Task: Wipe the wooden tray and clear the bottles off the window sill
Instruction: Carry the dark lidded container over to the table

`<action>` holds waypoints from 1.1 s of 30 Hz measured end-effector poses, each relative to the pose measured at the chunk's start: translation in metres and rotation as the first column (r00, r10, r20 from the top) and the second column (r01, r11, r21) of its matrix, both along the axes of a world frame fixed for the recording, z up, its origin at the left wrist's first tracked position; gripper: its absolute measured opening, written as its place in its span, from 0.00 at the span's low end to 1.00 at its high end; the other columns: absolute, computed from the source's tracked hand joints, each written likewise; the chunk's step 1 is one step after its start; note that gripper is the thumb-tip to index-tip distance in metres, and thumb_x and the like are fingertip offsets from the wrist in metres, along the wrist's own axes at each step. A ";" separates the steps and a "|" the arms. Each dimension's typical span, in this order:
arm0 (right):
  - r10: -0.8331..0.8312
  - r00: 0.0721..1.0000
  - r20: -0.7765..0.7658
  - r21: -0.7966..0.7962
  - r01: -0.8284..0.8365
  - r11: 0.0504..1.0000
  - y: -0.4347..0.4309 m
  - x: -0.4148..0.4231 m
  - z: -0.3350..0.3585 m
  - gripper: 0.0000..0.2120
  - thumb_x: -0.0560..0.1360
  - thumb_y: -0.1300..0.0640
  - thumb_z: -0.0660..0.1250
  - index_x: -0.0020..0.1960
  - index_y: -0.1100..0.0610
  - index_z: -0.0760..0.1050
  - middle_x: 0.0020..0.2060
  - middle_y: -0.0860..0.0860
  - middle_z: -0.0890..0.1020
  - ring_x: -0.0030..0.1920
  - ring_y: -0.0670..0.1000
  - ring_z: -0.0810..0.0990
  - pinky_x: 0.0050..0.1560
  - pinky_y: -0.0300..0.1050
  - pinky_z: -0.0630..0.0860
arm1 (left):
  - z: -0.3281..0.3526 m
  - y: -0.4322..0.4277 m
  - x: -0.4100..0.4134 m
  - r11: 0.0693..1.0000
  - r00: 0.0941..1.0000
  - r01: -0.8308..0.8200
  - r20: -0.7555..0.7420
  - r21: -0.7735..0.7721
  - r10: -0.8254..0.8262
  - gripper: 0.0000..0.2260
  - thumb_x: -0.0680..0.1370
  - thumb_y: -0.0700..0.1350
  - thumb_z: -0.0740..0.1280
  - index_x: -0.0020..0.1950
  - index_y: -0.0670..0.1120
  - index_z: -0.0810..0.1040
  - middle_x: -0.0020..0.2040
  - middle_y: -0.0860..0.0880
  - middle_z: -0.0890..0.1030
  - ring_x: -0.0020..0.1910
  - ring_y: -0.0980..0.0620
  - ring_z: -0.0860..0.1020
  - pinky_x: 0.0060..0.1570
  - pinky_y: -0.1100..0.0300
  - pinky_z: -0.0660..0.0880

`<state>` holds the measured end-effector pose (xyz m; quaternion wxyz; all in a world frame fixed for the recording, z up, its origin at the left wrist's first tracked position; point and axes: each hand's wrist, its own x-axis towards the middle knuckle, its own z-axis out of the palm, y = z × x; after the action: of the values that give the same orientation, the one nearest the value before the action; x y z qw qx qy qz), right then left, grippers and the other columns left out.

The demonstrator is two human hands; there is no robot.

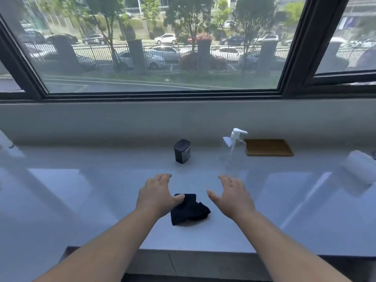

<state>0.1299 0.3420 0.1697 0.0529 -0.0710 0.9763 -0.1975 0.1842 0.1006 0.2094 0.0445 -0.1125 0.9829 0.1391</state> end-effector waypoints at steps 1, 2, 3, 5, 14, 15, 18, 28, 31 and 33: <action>0.001 1.000 0.009 0.004 -0.001 1.000 -0.005 -0.006 -0.004 0.38 0.77 0.30 0.57 0.81 0.49 0.62 0.77 0.50 0.69 0.77 0.55 0.64 0.75 0.53 0.64 | -0.005 -0.003 -0.009 1.000 1.000 0.000 0.011 0.004 0.000 0.40 0.74 0.70 0.65 0.83 0.55 0.61 0.82 0.56 0.64 0.78 0.47 0.64 0.69 0.49 0.69; 0.000 1.000 0.008 0.010 0.000 1.000 -0.010 -0.013 -0.006 0.38 0.77 0.30 0.57 0.81 0.49 0.62 0.77 0.49 0.69 0.77 0.54 0.64 0.75 0.53 0.64 | -0.009 -0.008 -0.018 1.000 1.000 0.000 0.017 0.011 0.000 0.40 0.74 0.70 0.65 0.83 0.55 0.61 0.82 0.56 0.64 0.78 0.47 0.64 0.69 0.48 0.69; -0.003 1.000 0.003 0.018 0.003 1.000 -0.015 -0.022 -0.007 0.38 0.77 0.30 0.57 0.81 0.50 0.62 0.77 0.49 0.69 0.77 0.54 0.64 0.75 0.53 0.64 | -0.012 -0.014 -0.029 1.000 1.000 0.001 0.019 0.015 -0.001 0.41 0.74 0.70 0.65 0.83 0.55 0.61 0.81 0.56 0.64 0.78 0.47 0.64 0.69 0.48 0.70; -0.010 1.000 -0.011 0.031 0.010 0.999 -0.026 -0.040 -0.003 0.37 0.78 0.31 0.58 0.80 0.50 0.63 0.77 0.49 0.70 0.76 0.55 0.64 0.74 0.52 0.64 | -0.014 -0.028 -0.052 1.000 1.000 0.002 0.011 0.021 -0.002 0.41 0.74 0.71 0.65 0.82 0.56 0.61 0.81 0.56 0.65 0.77 0.47 0.65 0.67 0.49 0.71; -0.025 1.000 0.009 0.038 0.025 0.999 -0.081 -0.124 -0.003 0.37 0.78 0.31 0.58 0.81 0.51 0.62 0.77 0.49 0.69 0.77 0.54 0.63 0.75 0.53 0.64 | -0.024 -0.082 -0.162 0.999 1.000 0.005 0.016 0.038 -0.006 0.40 0.73 0.70 0.67 0.81 0.56 0.63 0.80 0.56 0.67 0.76 0.48 0.67 0.65 0.49 0.72; -0.019 0.999 0.033 0.047 0.018 0.999 -0.085 -0.131 -0.009 0.37 0.78 0.31 0.58 0.81 0.50 0.62 0.77 0.49 0.68 0.77 0.54 0.62 0.74 0.53 0.64 | -0.030 -0.082 -0.171 0.999 0.999 0.009 0.034 0.042 -0.011 0.40 0.73 0.70 0.67 0.81 0.56 0.63 0.80 0.56 0.67 0.76 0.48 0.68 0.65 0.49 0.72; -0.004 0.995 0.098 0.060 -0.002 0.998 -0.098 -0.156 -0.033 0.36 0.79 0.32 0.57 0.81 0.50 0.62 0.78 0.48 0.67 0.77 0.54 0.62 0.73 0.53 0.64 | -0.050 -0.085 -0.196 0.998 0.997 -0.003 0.079 0.061 -0.002 0.40 0.72 0.70 0.66 0.81 0.56 0.63 0.79 0.56 0.68 0.75 0.47 0.67 0.65 0.48 0.73; -0.052 0.936 0.348 -0.159 0.114 0.981 -0.128 -0.286 -0.118 0.27 0.80 0.42 0.61 0.78 0.50 0.67 0.73 0.50 0.73 0.72 0.55 0.69 0.63 0.53 0.74 | -0.112 -0.093 -0.306 0.989 0.976 -0.142 0.175 0.044 0.133 0.42 0.72 0.71 0.68 0.82 0.55 0.63 0.78 0.53 0.70 0.76 0.46 0.67 0.67 0.48 0.71; -0.083 0.892 0.445 -0.271 0.222 0.937 -0.138 -0.320 -0.138 0.27 0.81 0.41 0.61 0.77 0.50 0.68 0.73 0.52 0.74 0.70 0.56 0.74 0.61 0.50 0.74 | -0.124 -0.083 -0.343 0.982 0.975 -0.168 0.163 0.081 0.153 0.46 0.70 0.72 0.70 0.82 0.53 0.63 0.75 0.50 0.74 0.74 0.44 0.70 0.64 0.48 0.72; -0.093 0.841 0.533 -0.338 0.312 0.888 -0.145 -0.337 -0.150 0.26 0.81 0.41 0.61 0.76 0.51 0.69 0.71 0.52 0.76 0.65 0.55 0.77 0.56 0.46 0.72 | -0.129 -0.073 -0.362 0.974 0.972 -0.188 0.166 0.122 0.167 0.44 0.68 0.71 0.72 0.79 0.52 0.66 0.70 0.49 0.78 0.69 0.43 0.74 0.60 0.49 0.75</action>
<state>-0.2066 0.1974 0.0199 0.2676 0.0794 0.8660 -0.4149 -0.1773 0.0279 0.0799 0.1157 -0.2073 0.9505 0.2006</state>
